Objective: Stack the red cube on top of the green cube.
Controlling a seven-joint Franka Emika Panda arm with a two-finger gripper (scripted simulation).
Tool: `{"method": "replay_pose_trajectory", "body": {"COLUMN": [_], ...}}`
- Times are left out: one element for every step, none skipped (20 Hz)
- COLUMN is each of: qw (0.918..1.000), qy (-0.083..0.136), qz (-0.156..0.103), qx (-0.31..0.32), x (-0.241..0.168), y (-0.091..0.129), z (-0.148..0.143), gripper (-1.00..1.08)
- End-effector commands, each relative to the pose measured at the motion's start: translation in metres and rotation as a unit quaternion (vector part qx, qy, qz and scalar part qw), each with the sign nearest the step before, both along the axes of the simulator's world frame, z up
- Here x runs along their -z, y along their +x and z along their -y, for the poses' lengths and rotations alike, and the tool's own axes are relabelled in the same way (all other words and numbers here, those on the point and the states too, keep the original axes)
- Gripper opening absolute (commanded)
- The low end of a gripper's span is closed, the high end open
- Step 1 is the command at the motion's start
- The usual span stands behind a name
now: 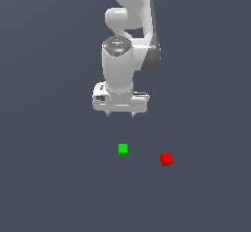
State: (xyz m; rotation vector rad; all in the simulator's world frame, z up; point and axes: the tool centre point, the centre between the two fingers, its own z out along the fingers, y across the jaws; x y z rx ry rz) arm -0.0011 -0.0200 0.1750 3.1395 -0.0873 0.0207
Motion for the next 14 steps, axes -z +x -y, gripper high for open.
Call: {"method": "replay_pose_trajectory", "body": {"qw": [1.0000, 1.0000, 1.0000, 1.0000, 1.0000, 1.0000, 1.0000, 1.0000, 1.0000, 0.9999, 0.9999, 0.9999, 0.9998, 0.9997], "qy": [0.000, 0.000, 0.000, 0.000, 0.000, 0.000, 0.000, 0.000, 0.000, 0.000, 0.000, 0.000, 0.001, 0.001], "qz": [0.000, 0.000, 0.000, 0.000, 0.000, 0.000, 0.000, 0.000, 0.000, -0.001, -0.001, -0.001, -0.001, -0.001], "qx": [0.000, 0.000, -0.001, -0.001, -0.002, -0.004, -0.005, -0.007, -0.009, -0.011, -0.014, -0.016, -0.019, -0.022], "x": [0.000, 0.000, 0.000, 0.001, 0.002, 0.003, 0.004, 0.006, 0.008, 0.010, 0.012, 0.014, 0.017, 0.020], "y": [0.000, 0.000, 0.001, 0.002, 0.003, 0.004, 0.006, 0.009, 0.011, 0.014, 0.017, 0.020, 0.024, 0.028], "z": [0.000, 0.000, -0.001, -0.002, -0.003, -0.005, -0.008, -0.010, -0.014, -0.017, -0.021, -0.025, -0.030, -0.035], "gripper": [1.00, 1.00, 1.00, 1.00, 1.00, 1.00, 1.00, 1.00, 1.00, 1.00, 1.00, 1.00, 1.00, 1.00]}}
